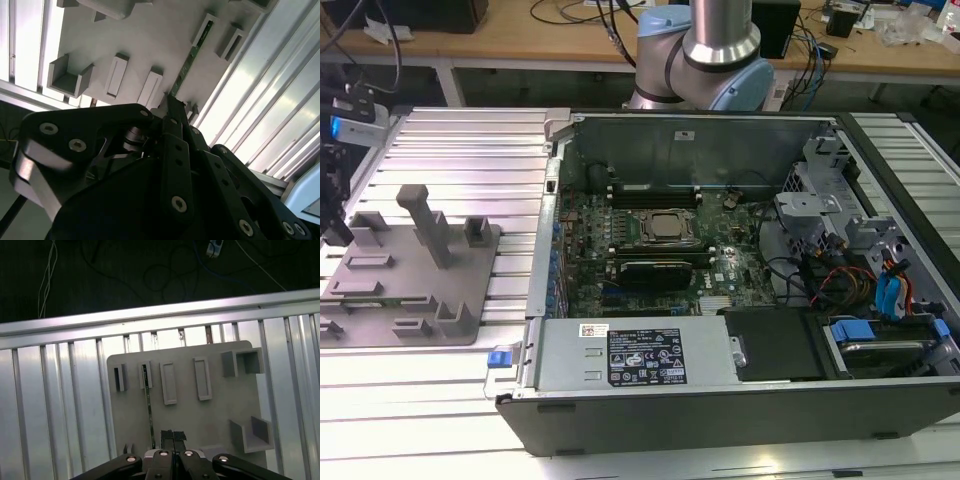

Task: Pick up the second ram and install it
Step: 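Pick up the second ram and move it above second insertion slot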

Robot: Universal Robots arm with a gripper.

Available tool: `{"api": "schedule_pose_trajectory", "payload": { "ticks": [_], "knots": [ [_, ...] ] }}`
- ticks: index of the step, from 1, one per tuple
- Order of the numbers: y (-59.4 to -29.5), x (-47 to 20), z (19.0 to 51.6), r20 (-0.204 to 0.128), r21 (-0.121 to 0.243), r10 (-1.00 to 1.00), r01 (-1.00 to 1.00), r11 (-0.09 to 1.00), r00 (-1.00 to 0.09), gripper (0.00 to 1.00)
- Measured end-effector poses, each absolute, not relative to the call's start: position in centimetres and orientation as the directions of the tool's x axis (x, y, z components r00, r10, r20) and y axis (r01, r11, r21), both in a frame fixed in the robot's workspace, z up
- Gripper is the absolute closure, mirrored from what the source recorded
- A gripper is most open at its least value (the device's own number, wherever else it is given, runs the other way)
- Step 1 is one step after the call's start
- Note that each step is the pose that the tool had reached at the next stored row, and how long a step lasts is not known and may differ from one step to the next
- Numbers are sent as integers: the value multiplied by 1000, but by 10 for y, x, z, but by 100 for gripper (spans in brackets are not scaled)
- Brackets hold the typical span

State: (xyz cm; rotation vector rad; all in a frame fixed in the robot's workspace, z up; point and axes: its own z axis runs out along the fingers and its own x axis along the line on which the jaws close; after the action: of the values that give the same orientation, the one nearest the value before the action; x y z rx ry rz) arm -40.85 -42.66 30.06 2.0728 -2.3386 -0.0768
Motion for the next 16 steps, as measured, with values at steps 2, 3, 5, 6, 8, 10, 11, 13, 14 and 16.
{"api": "schedule_pose_trajectory", "payload": {
  "ticks": [2, 3, 5, 6, 8, 10, 11, 13, 14, 16],
  "knots": [
    [-427, -409, 299, -21, 47, -992, -992, 119, -120, 92],
    [-427, -409, 299, -21, 47, -992, -992, 119, -121, 92],
    [-427, -409, 297, -21, 47, -992, -992, 119, -121, 92],
    [-427, -409, 296, -21, 47, -992, -992, 119, -121, 92],
    [-427, -409, 294, -21, 47, -992, -992, 119, -121, 92],
    [-427, -409, 292, -21, 47, -992, -992, 119, -121, 92],
    [-427, -409, 291, -21, 47, -992, -992, 119, -121, 92],
    [-427, -409, 290, -21, 47, -992, -992, 119, -121, 92],
    [-427, -409, 289, -21, 47, -992, -992, 119, -121, 92],
    [-427, -409, 284, -21, 47, -993, -992, 119, -120, 92]
  ]
}}
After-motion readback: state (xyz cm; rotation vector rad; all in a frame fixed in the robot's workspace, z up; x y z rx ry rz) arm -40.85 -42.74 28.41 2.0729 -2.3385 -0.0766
